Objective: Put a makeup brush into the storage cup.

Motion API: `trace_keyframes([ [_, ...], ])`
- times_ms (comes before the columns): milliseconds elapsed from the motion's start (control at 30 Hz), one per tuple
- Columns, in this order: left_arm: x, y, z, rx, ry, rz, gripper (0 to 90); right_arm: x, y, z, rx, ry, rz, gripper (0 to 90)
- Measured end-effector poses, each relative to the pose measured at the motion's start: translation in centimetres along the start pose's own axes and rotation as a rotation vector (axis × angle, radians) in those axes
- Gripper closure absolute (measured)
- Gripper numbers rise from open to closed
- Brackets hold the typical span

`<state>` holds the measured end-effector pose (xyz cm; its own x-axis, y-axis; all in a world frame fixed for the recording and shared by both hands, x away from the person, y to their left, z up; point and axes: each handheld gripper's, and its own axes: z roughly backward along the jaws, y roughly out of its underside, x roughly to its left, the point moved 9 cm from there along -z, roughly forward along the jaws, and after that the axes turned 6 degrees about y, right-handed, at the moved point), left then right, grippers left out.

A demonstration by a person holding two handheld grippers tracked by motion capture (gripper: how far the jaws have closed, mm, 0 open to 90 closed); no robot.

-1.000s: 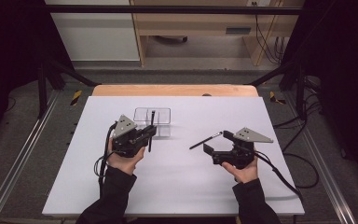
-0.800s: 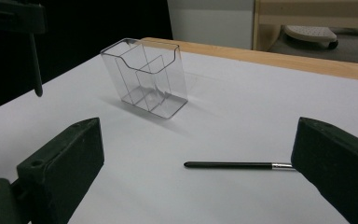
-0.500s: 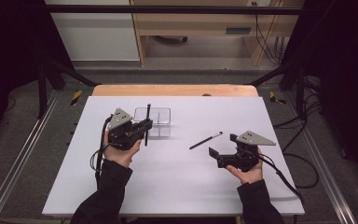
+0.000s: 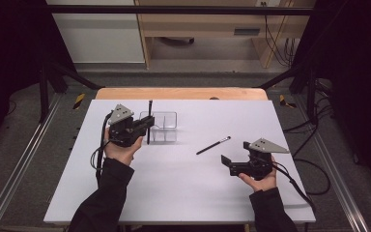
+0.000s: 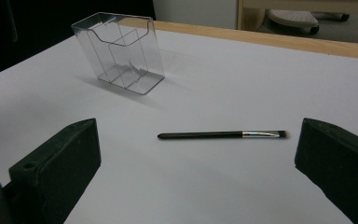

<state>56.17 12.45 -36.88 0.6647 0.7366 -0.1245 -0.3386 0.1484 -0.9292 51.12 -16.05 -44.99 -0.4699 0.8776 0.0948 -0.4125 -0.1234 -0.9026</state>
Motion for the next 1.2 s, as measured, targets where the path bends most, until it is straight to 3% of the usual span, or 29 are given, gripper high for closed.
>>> trace_keyframes([
  [333,0.5,-1.4,-0.8,-0.008,-0.008,-0.016,82.9,-0.4,0.1,0.3,-0.002,0.006,-0.005,0.6],
  [1200,3.2,-3.2,-3.6,-0.021,-0.033,0.01,82.9,-0.6,0.3,0.4,-0.001,0.016,-0.003,0.6],
])
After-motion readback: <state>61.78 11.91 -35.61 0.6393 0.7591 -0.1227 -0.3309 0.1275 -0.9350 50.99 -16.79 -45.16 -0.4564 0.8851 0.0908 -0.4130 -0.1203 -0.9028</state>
